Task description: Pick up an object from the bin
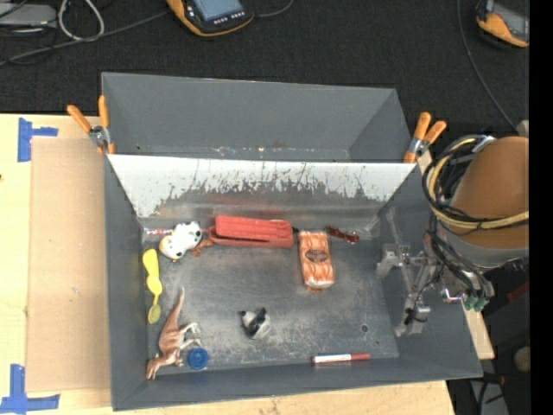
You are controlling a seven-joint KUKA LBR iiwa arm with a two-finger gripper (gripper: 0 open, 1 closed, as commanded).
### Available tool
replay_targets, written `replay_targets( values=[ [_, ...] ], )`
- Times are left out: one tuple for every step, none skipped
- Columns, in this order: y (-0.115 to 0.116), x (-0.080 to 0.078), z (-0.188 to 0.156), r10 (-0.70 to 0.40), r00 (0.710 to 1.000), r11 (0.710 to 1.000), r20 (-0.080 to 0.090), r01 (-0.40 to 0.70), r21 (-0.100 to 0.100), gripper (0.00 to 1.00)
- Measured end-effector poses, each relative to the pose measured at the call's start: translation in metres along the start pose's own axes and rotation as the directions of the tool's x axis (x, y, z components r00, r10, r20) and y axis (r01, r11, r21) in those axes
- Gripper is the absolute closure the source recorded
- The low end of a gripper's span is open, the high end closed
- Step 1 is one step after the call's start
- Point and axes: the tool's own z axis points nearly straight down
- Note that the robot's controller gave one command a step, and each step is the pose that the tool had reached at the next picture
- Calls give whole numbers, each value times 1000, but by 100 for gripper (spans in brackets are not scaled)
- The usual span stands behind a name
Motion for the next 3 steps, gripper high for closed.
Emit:
replay_targets(
  values=[
    [0, -2, -4, -4, 1000, 1000, 8, 4, 2, 0],
    [20, -16, -63, -10, 1000, 1000, 3, 10, 0, 0],
    [26, -26, -37, -14, 1000, 1000, 11, 14, 2, 0]
  ],
)
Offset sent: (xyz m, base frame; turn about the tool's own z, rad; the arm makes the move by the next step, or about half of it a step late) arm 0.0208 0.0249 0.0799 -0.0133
